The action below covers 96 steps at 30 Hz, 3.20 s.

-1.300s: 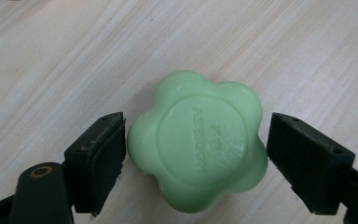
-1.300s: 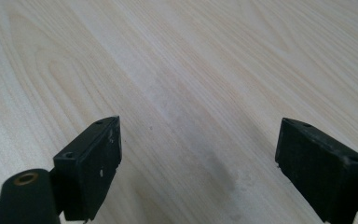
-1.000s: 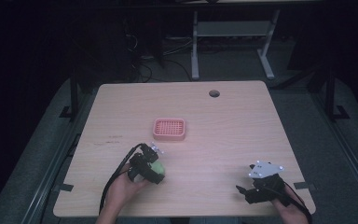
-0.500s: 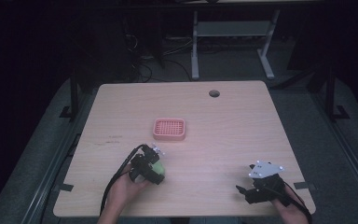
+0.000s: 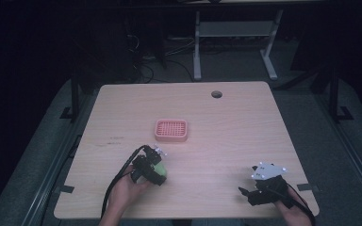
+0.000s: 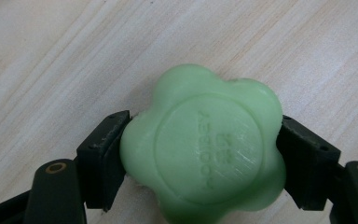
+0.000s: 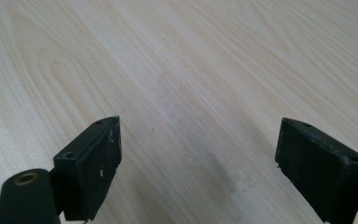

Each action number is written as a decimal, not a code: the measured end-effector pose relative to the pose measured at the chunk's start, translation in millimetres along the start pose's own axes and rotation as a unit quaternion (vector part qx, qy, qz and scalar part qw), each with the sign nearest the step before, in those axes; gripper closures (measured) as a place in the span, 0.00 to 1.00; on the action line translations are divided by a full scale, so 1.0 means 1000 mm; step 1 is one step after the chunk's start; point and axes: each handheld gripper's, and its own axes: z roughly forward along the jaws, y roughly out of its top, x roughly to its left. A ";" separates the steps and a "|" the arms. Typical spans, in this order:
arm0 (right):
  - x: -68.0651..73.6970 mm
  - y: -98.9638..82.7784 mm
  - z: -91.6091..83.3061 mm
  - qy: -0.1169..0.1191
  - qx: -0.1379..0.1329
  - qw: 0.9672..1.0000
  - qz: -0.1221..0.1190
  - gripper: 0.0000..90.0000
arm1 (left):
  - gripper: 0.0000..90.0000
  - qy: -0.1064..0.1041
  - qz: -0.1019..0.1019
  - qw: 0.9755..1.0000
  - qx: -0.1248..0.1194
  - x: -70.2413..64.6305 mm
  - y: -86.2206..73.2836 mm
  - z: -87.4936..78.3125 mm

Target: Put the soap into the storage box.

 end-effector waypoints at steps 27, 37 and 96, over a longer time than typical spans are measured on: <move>-0.002 -0.001 0.000 -0.005 -0.002 1.000 0.003 0.15 | 0.29 -0.008 -0.002 1.000 -0.029 0.002 0.005 -0.020; -0.002 -0.001 0.000 -0.005 -0.002 1.000 0.006 0.15 | 0.29 -0.012 -0.002 0.999 -0.035 0.006 0.010 -0.026; -0.004 -0.001 -0.003 -0.006 -0.013 1.000 0.010 0.15 | 0.29 -0.017 -0.007 1.000 -0.021 0.042 0.082 -0.036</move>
